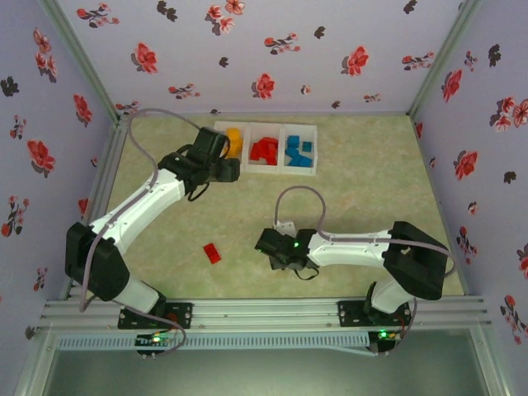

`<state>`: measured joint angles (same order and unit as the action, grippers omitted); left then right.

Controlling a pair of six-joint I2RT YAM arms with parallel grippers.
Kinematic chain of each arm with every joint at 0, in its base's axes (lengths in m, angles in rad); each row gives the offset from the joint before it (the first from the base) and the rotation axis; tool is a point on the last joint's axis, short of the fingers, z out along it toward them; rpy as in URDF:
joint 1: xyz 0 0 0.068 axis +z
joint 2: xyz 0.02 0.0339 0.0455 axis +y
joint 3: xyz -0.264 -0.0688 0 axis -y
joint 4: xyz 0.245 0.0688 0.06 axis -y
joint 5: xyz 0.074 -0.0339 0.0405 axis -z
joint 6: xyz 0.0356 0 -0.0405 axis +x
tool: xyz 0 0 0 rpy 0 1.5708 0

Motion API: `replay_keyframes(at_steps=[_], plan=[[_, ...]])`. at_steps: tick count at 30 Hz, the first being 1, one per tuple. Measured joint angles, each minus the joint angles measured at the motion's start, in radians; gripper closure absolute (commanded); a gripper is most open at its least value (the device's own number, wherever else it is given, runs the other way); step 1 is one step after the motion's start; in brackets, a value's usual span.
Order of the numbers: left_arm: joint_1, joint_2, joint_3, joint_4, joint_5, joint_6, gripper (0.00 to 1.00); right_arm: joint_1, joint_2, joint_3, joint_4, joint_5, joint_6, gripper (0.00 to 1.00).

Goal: Sort the legos into containers by color

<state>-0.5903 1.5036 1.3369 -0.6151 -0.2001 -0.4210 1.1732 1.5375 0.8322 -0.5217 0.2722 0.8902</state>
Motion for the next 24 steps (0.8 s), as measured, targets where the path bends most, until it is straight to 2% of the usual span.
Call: replay_keyframes(at_steps=[5,11,15,19,24], plan=[[0.000,-0.030,-0.039,0.002,-0.006,0.000,0.30,-0.072,-0.039,0.061,-0.040,0.051,-0.093,0.50],[0.000,-0.054,-0.067,-0.007,-0.011,0.000,0.30,-0.297,-0.151,0.195,-0.047,0.087,-0.276,0.50],[-0.002,-0.077,-0.069,-0.011,-0.010,-0.002,0.30,-0.451,-0.158,0.327,-0.017,0.087,-0.399,0.50],[-0.021,-0.112,-0.092,-0.013,-0.011,-0.019,0.31,-0.578,-0.097,0.433,0.032,0.047,-0.492,0.51],[-0.056,-0.128,-0.123,-0.027,-0.012,-0.044,0.31,-0.687,0.099,0.602,0.069,-0.047,-0.569,0.51]])
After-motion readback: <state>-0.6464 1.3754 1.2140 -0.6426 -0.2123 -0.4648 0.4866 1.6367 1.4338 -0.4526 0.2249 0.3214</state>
